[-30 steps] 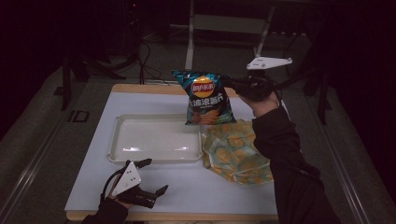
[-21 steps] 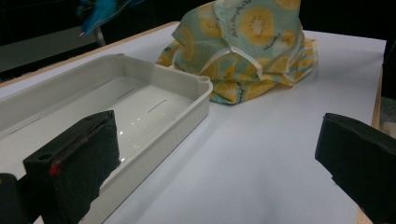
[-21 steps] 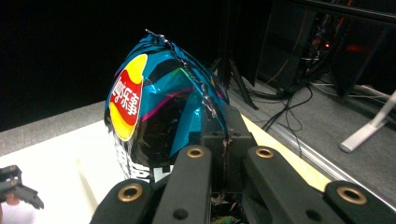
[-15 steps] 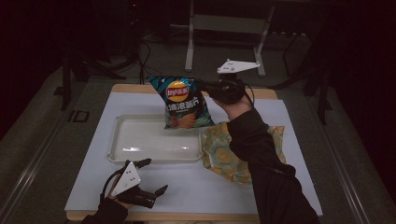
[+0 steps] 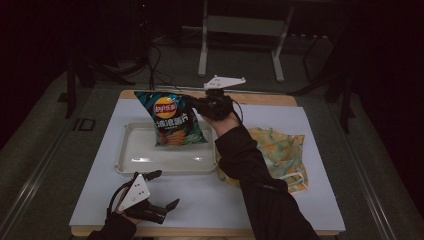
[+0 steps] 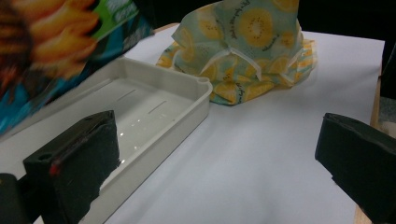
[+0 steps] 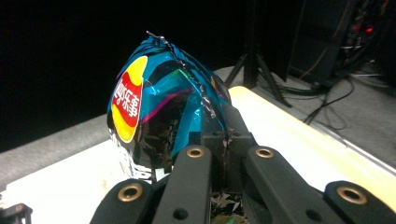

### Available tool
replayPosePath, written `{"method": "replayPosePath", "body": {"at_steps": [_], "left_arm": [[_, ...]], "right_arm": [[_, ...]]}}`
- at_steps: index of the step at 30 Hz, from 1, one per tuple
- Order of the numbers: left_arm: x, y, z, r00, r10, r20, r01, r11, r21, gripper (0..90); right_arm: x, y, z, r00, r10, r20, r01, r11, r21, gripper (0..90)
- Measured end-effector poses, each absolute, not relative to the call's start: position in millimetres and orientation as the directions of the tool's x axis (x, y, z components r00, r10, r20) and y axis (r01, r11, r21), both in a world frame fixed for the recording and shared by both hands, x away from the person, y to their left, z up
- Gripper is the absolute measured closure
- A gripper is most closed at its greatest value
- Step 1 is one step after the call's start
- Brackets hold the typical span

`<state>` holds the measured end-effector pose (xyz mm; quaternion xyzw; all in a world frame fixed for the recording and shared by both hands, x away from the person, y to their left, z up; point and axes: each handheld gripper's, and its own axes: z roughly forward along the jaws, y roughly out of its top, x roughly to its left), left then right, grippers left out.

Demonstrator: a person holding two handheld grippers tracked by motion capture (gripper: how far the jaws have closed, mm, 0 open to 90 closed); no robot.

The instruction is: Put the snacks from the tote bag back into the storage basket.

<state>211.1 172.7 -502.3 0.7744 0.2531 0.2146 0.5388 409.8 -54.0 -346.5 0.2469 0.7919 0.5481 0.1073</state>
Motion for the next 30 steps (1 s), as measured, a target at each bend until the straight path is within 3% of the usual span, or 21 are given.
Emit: {"method": "replayPosePath", "body": {"at_steps": [9,30], "left_arm": [[211,173,-502,0.781,0.622,0.059,0.159,-0.289,0.944,0.3],[210,172,-502,0.784,0.618,0.060,0.158,-0.293,0.943,0.3]], "right_arm": [[404,-25,-383,-0.872,0.466,0.153,0.319,0.301,0.899,90.0],[421,-40,-427,-0.848,0.489,0.202,0.412,0.370,0.833,90.0]]}}
